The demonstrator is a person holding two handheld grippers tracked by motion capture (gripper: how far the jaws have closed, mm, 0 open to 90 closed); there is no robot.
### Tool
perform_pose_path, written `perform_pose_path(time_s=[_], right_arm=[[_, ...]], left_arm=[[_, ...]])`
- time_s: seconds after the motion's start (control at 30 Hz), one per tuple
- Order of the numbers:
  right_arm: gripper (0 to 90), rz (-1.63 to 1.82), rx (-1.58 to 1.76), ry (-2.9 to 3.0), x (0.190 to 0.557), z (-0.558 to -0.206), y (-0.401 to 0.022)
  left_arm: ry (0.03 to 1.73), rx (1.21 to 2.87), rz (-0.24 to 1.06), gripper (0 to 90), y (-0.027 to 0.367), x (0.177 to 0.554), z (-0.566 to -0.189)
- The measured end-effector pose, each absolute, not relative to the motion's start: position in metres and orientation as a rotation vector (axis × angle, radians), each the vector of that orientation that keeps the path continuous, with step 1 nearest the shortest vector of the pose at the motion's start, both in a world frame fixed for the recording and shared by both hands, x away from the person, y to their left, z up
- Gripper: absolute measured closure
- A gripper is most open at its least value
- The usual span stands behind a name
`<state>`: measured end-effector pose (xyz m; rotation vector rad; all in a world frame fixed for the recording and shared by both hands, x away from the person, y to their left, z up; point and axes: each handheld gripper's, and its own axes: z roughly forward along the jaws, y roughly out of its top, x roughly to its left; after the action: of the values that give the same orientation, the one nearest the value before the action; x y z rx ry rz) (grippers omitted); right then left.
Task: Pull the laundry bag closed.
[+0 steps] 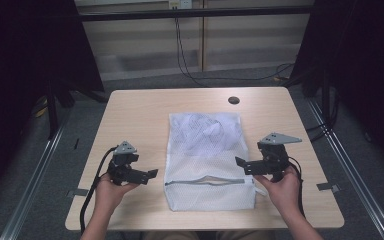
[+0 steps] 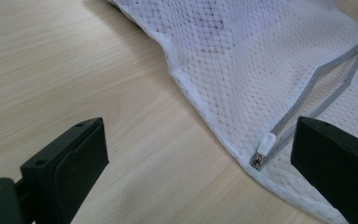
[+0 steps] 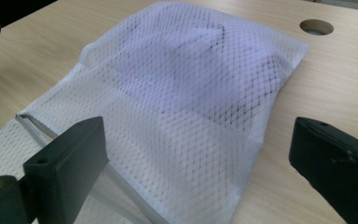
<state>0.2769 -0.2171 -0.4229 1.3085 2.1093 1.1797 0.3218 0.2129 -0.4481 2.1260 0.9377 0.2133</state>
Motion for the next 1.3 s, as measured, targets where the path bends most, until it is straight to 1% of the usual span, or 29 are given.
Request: perform_pose_path(time_s=[0.13,0.2,0.27,0.37,0.43,0.5,0.7,0.87,1.07,1.3], right_arm=[[7.3,1.164,1.32,2.136,0.277,-0.424,-0.214],[7.7,1.153,1.332,2.16,0.278,-0.425,-0.208],[8.1,1.146,1.331,2.181,0.28,-0.426,-0.203],[8.7,1.135,1.325,2.212,0.282,-0.428,-0.193],[9.4,1.139,1.324,2.237,0.283,-0.43,-0.184],[9.4,1.136,1.32,2.262,0.285,-0.43,-0.175],[9.2,1.14,1.307,2.316,0.29,-0.433,-0.153],[9.2,1.129,1.313,2.34,0.293,-0.435,-0.142],[9.3,1.108,1.283,2.397,0.296,-0.438,-0.119],[9.7,1.108,1.276,2.425,0.302,-0.441,-0.104]], left_arm=[[0.927,2.123,0.223,3.7,0.213,0.322,-0.449],[0.913,2.128,0.248,4.9,0.212,0.32,-0.448],[0.922,2.122,0.241,3.0,0.214,0.319,-0.448],[0.936,2.121,0.256,3.3,0.217,0.319,-0.449],[0.95,2.123,0.233,2.7,0.22,0.319,-0.45],[0.953,2.119,0.241,2.7,0.223,0.319,-0.451],[0.953,2.078,0.213,3.2,0.23,0.315,-0.449],[0.957,2.073,0.207,2.7,0.232,0.314,-0.449],[0.972,2.059,0.203,2.4,0.237,0.313,-0.448],[0.971,2.056,0.203,2.3,0.24,0.312,-0.447]])
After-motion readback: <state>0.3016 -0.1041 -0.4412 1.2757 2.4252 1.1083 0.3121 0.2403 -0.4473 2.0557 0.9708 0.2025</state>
